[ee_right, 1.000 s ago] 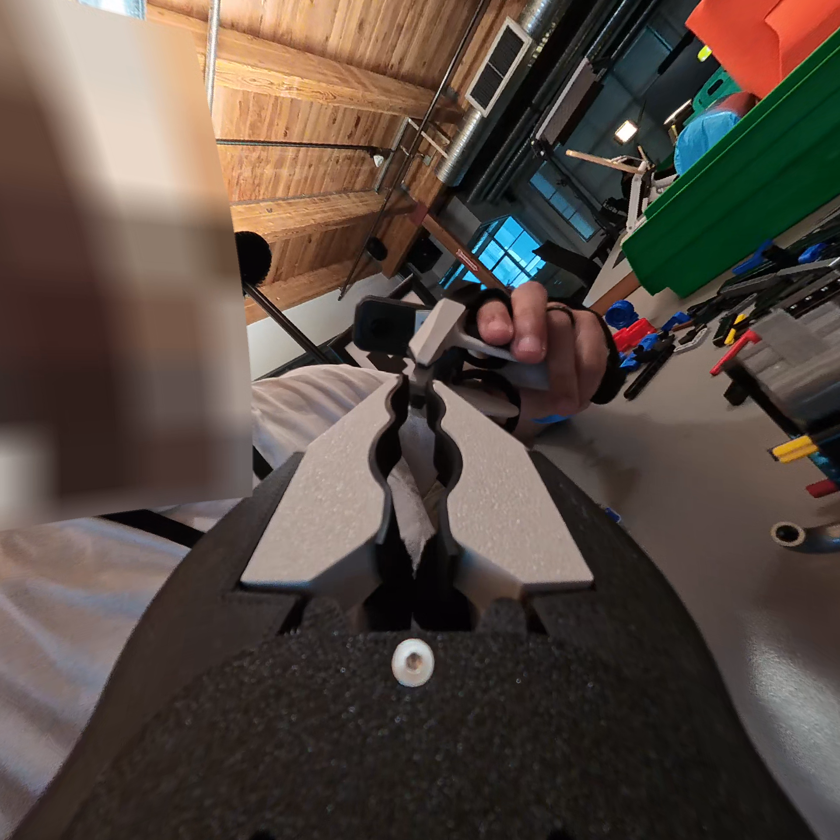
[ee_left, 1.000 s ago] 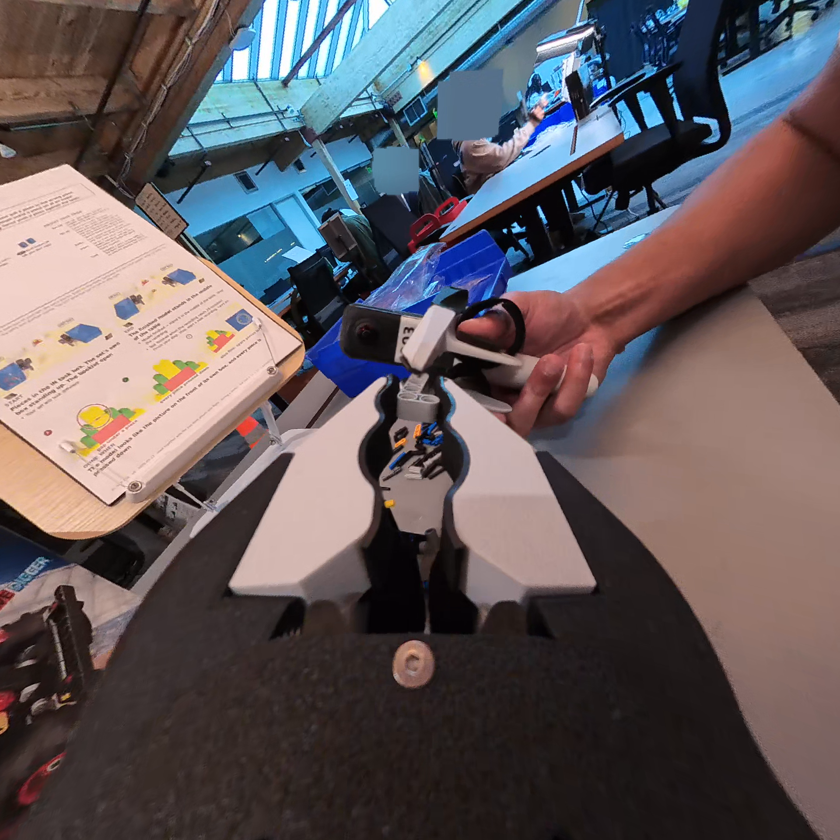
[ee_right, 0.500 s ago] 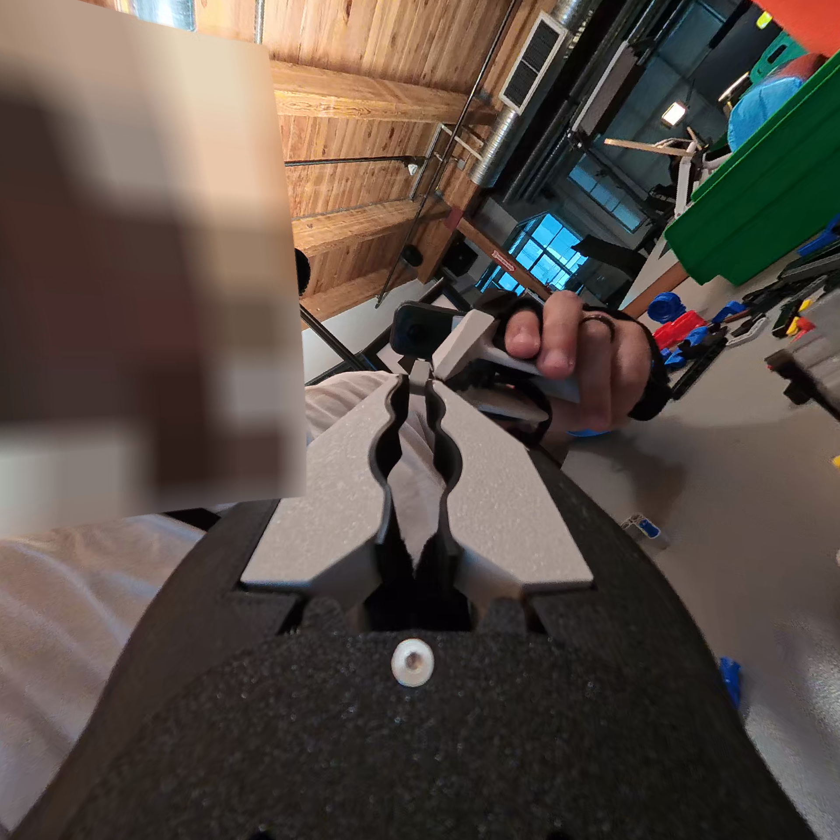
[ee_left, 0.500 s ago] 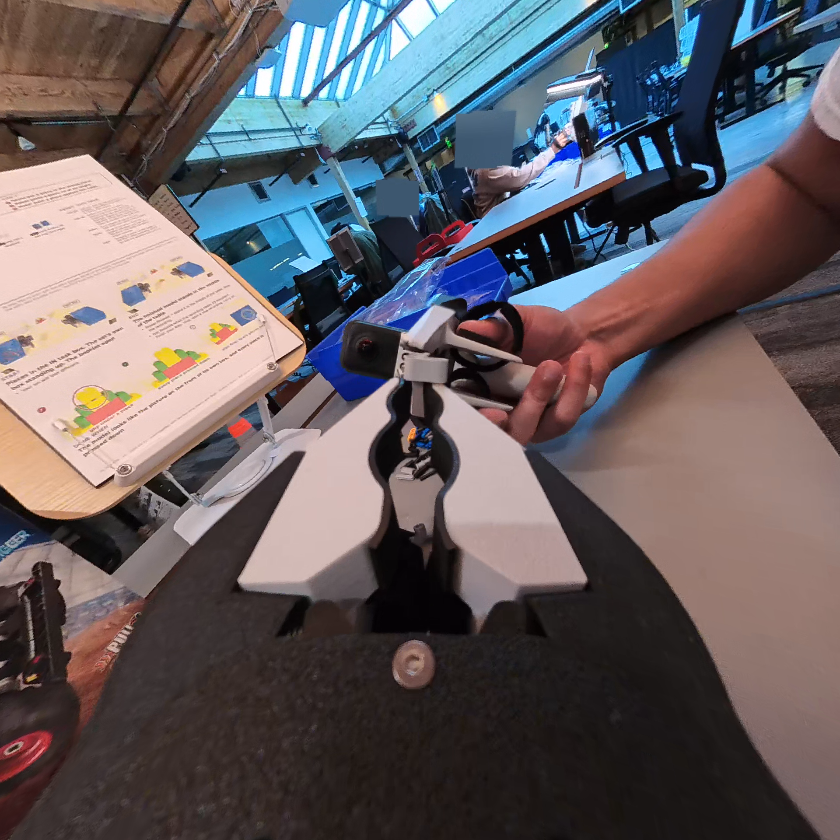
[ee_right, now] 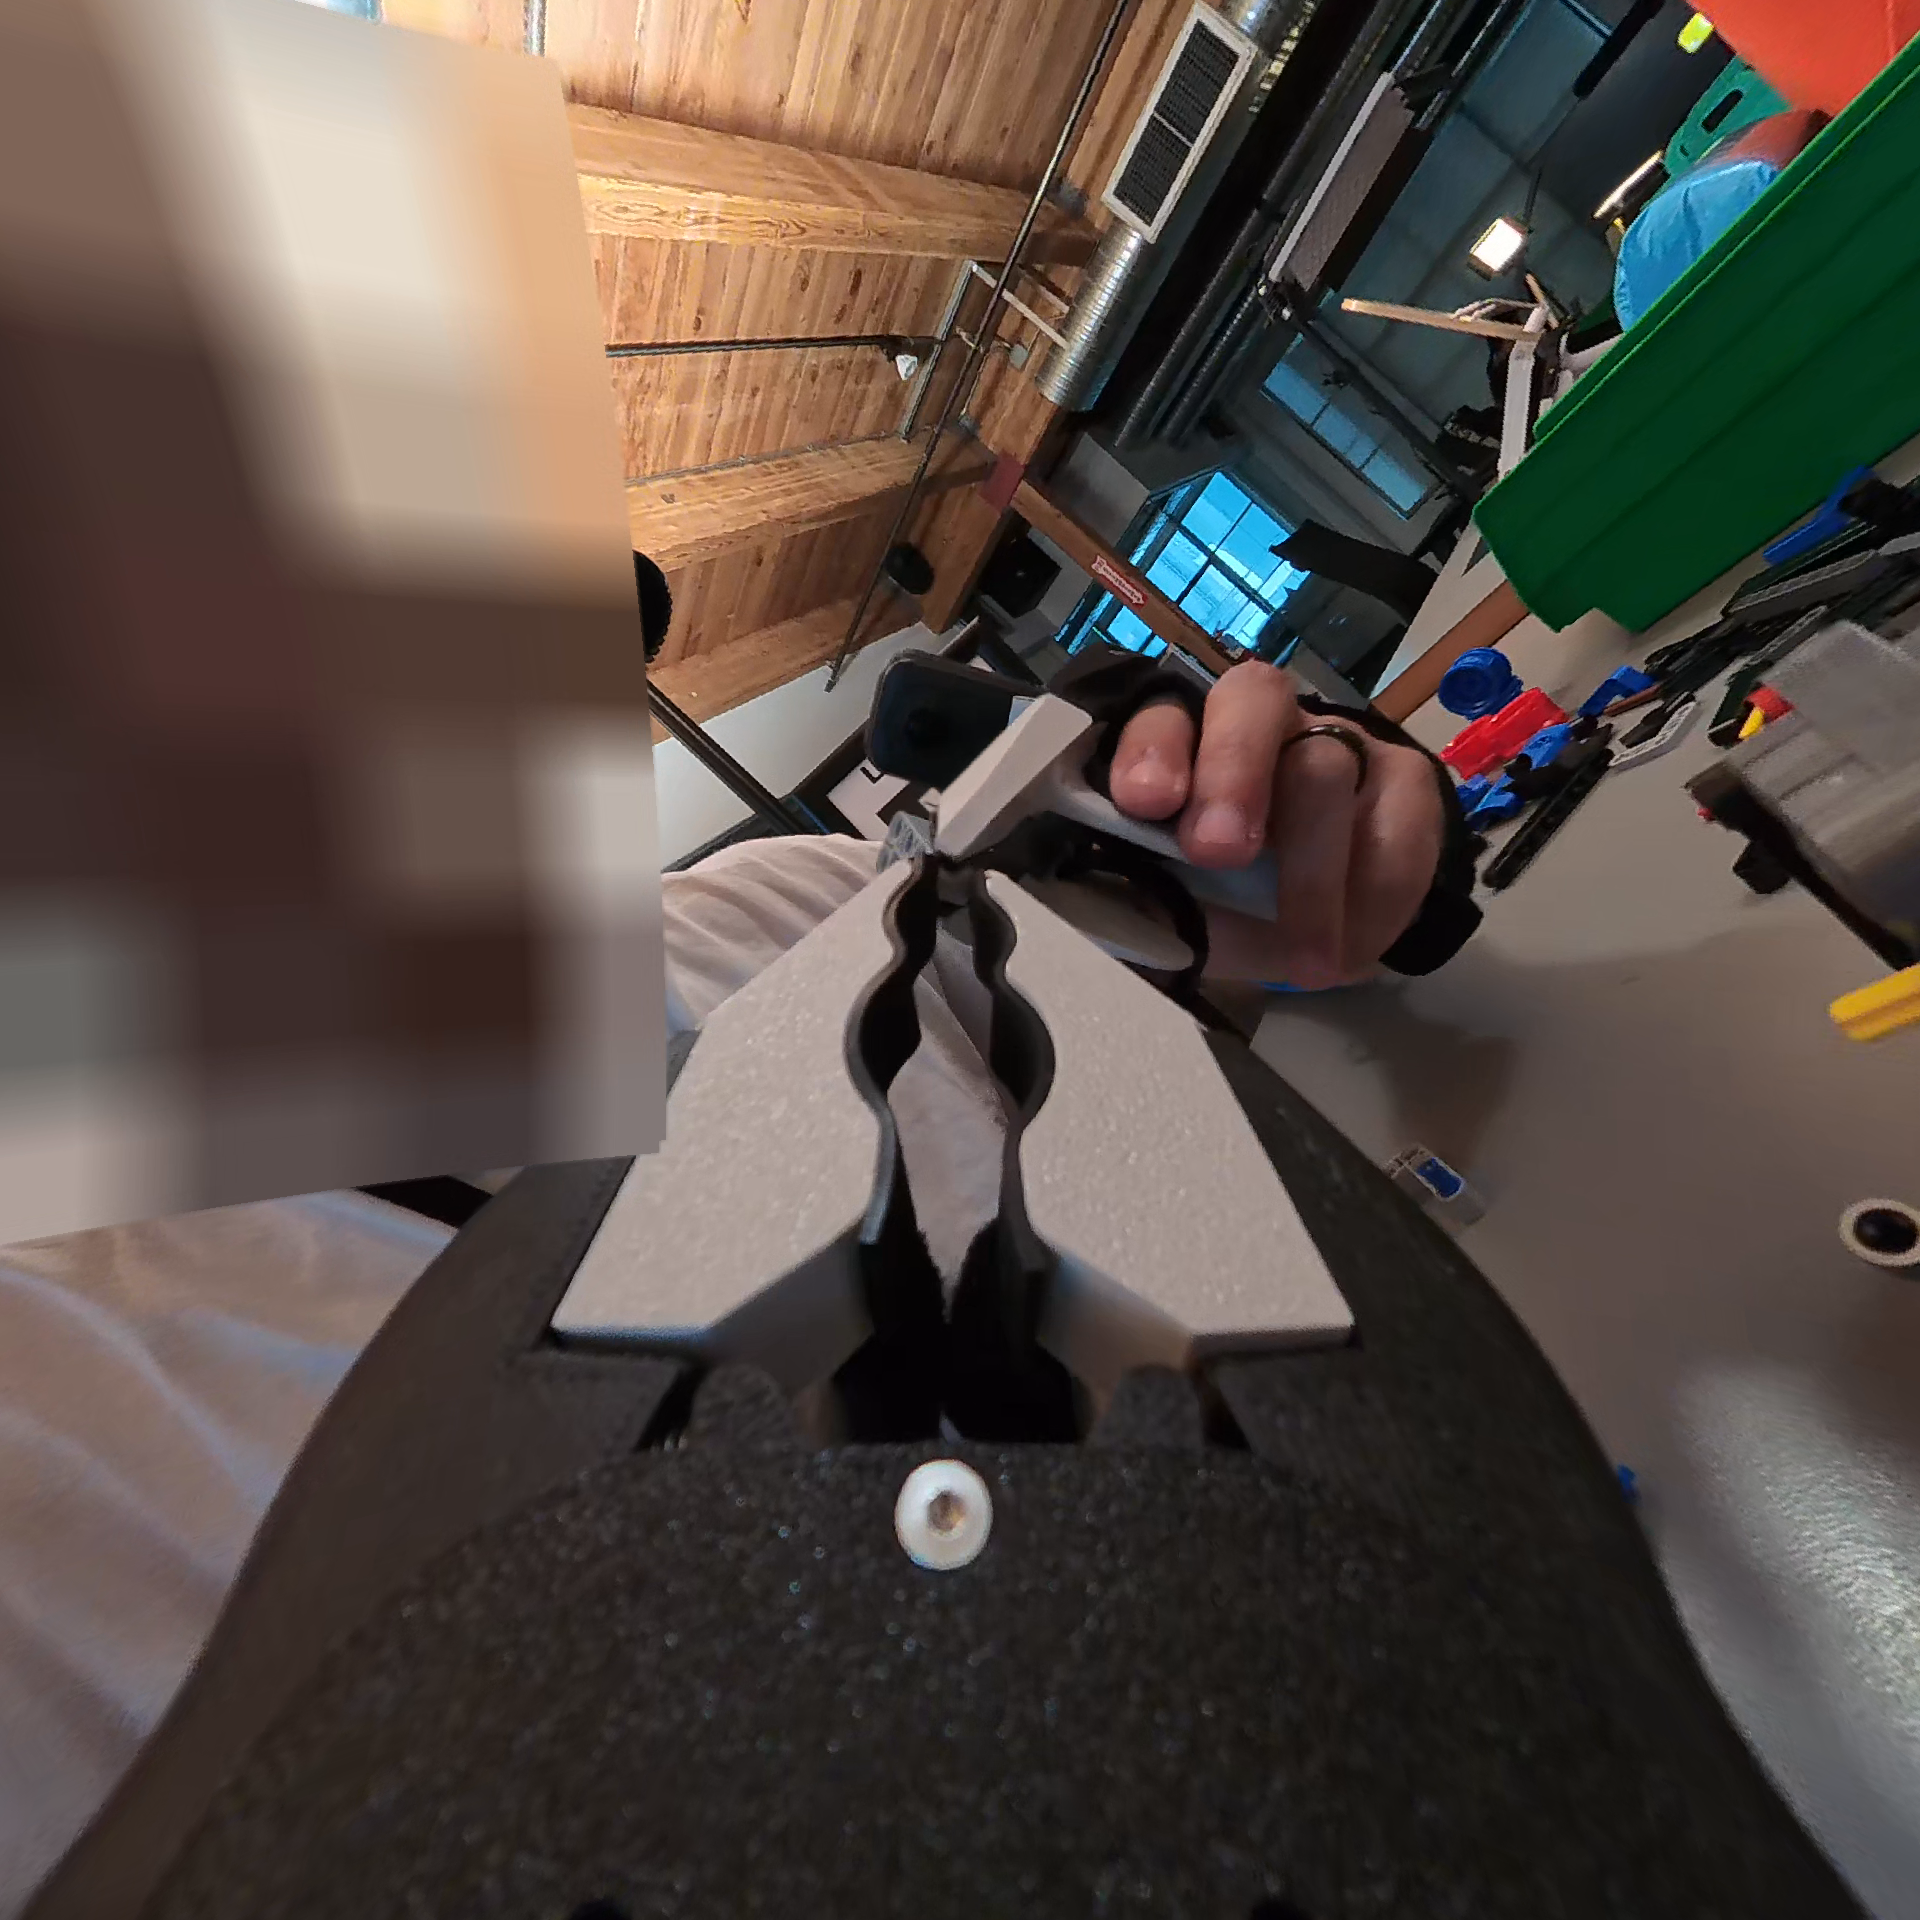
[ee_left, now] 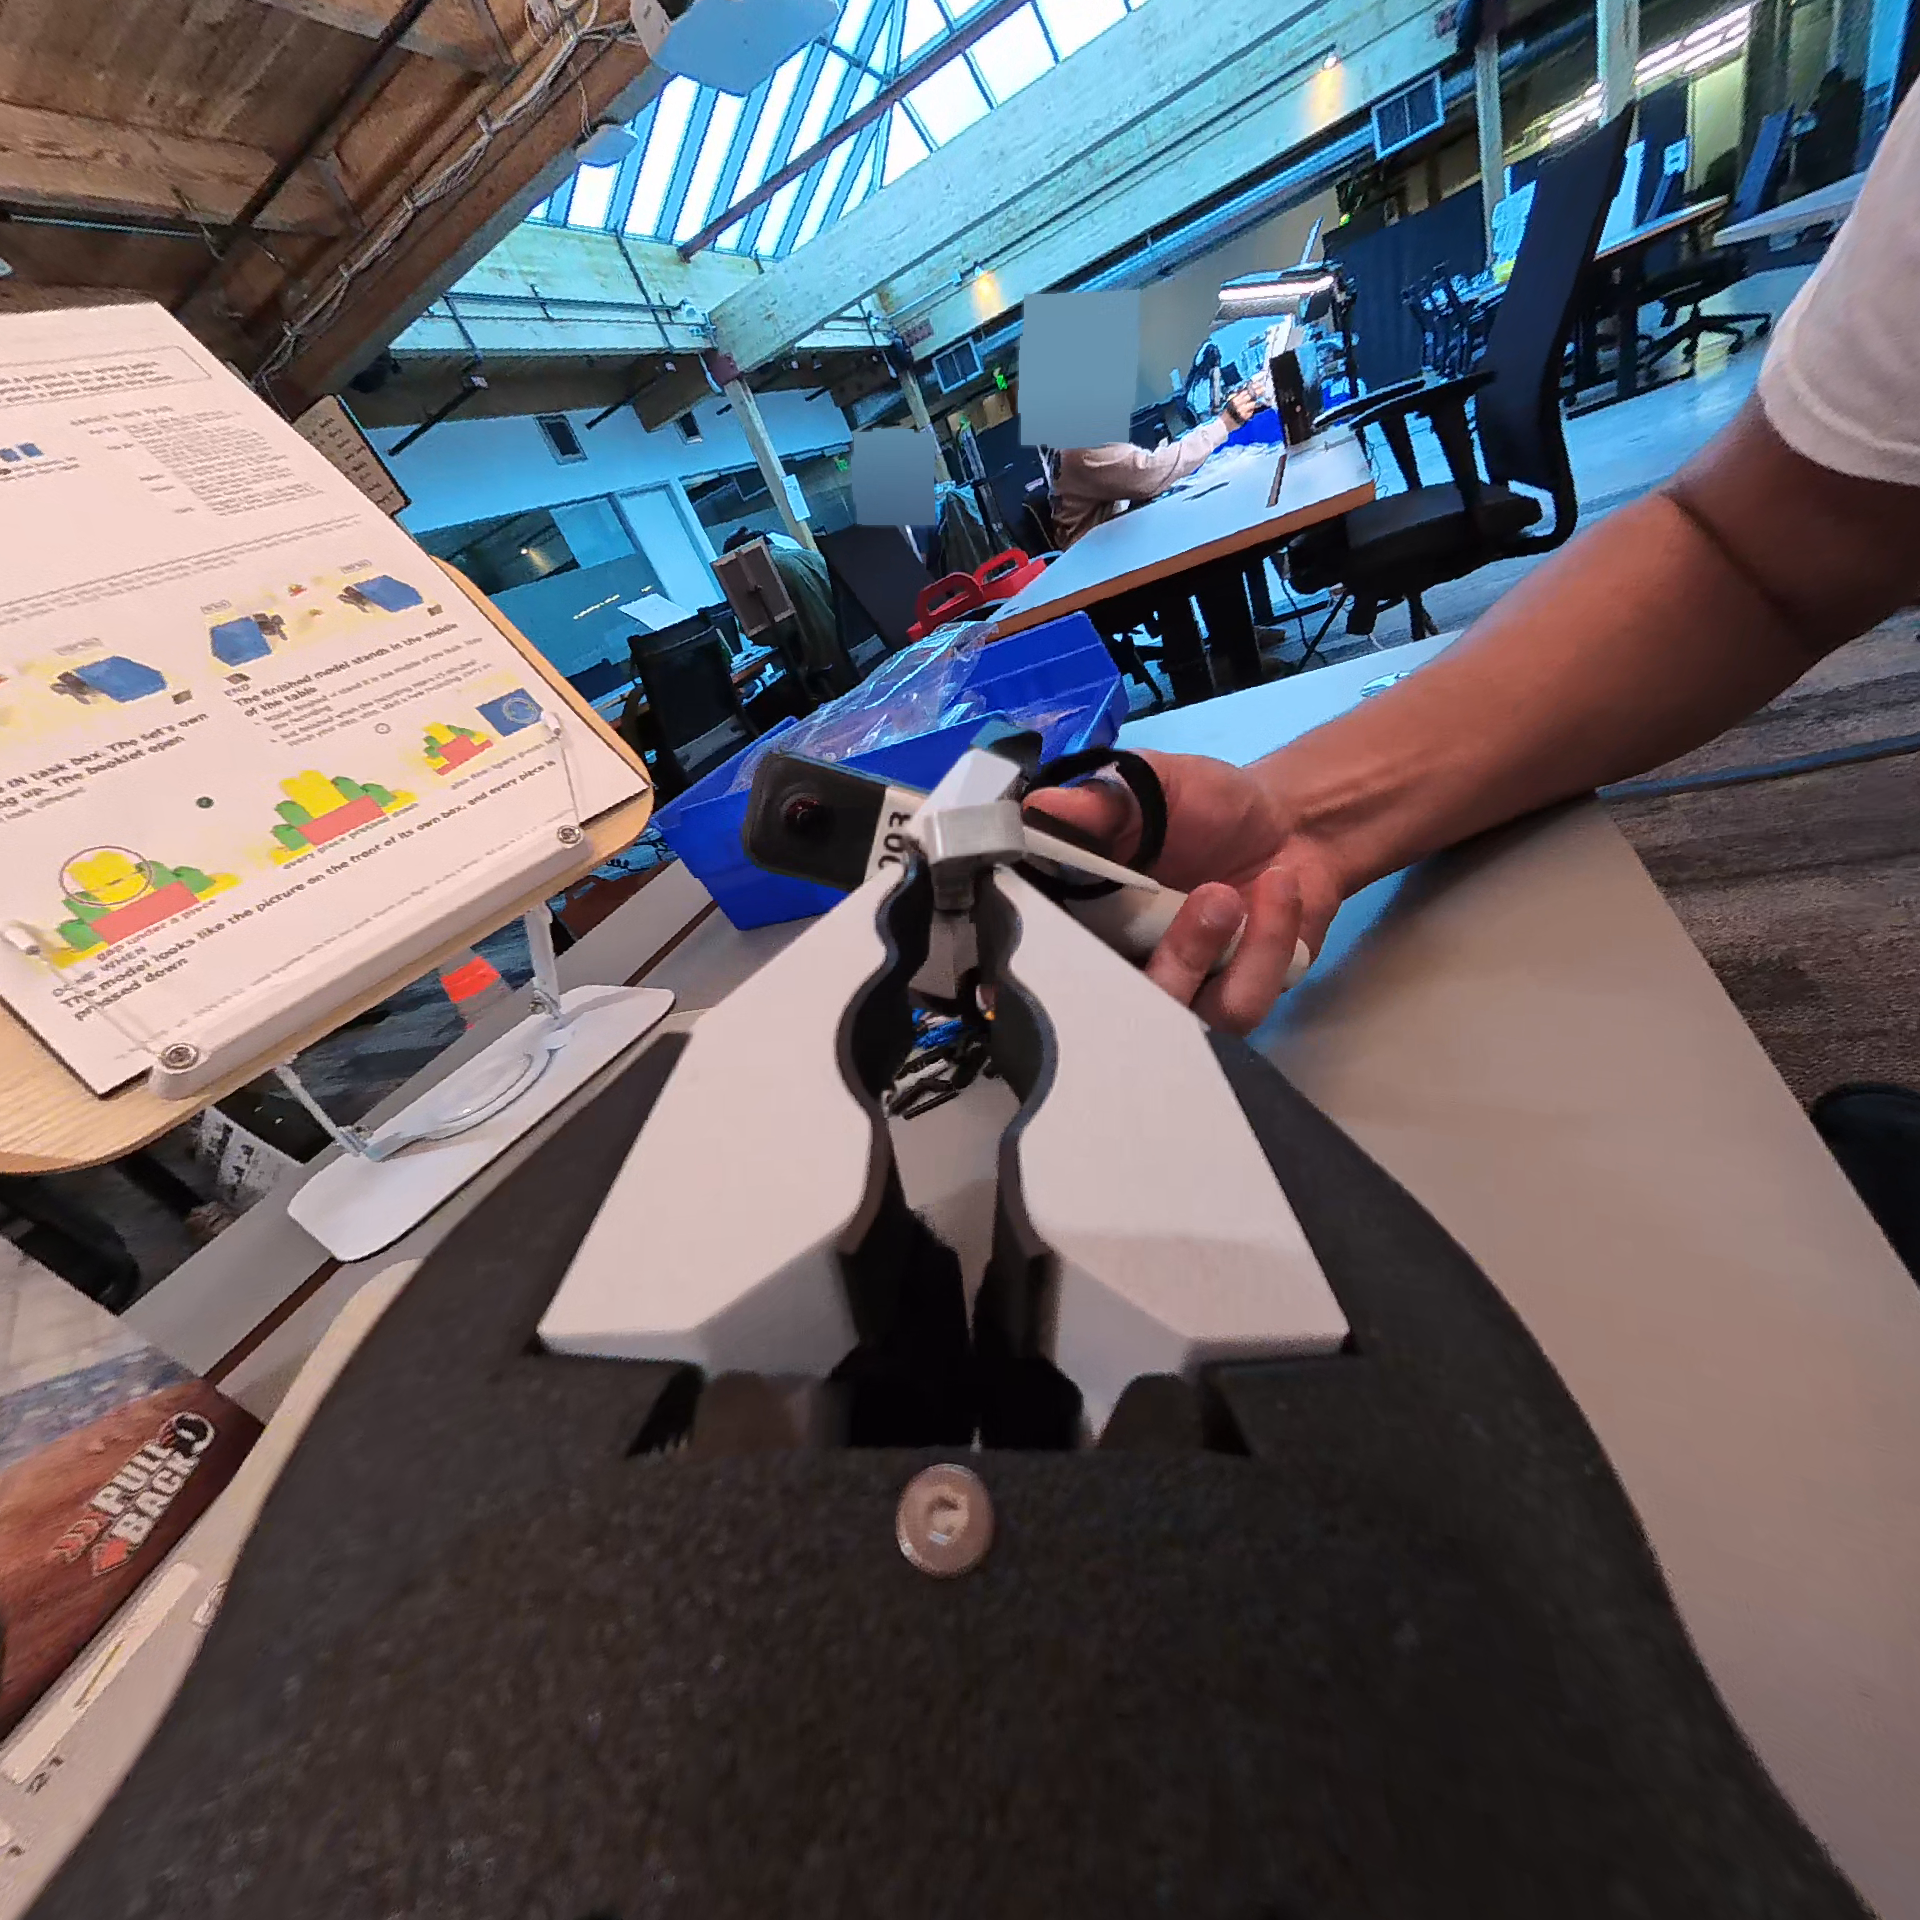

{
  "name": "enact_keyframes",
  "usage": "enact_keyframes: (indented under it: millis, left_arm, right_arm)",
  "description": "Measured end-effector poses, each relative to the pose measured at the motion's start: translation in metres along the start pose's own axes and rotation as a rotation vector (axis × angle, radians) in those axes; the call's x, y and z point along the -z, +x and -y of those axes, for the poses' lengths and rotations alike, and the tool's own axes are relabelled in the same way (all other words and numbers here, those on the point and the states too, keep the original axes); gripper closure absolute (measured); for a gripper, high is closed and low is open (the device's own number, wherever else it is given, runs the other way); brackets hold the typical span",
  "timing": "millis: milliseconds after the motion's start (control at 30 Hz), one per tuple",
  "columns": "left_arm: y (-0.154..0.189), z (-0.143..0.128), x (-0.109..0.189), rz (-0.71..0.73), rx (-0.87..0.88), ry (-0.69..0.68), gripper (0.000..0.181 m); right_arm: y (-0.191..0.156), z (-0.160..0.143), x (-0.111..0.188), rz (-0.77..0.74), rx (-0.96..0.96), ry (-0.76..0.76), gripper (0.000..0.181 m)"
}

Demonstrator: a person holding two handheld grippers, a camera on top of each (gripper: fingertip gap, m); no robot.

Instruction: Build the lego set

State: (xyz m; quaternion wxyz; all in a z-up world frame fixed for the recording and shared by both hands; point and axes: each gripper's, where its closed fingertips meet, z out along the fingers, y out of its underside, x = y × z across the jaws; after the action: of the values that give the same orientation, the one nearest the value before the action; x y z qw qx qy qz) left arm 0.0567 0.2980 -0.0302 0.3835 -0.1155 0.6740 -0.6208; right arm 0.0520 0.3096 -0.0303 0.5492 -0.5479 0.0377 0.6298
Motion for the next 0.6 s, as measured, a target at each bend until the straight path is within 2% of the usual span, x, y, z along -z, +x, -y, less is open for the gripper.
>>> enact_keyframes:
  millis: [333,433,500,600]
  left_arm:
    - [-0.007,-0.008,0.0,0.0,0.064,-0.039,0.176]
    - [-0.01,-0.011,0.003,-0.025,0.106,-0.048,0.176]
    - [-0.018,-0.014,0.006,-0.028,0.128,-0.059,0.176]
    - [-0.032,-0.014,0.012,-0.023,0.154,-0.057,0.176]
  right_arm:
    - [0.009,0.005,0.004,-0.134,0.125,-0.001,0.18]
    - [0.012,0.012,0.012,-0.197,0.165,-0.016,0.171]
    - [0.019,0.015,0.027,-0.351,0.297,-0.088,0.172]
    - [0.052,-0.013,0.062,-0.737,0.559,-0.47,0.169]
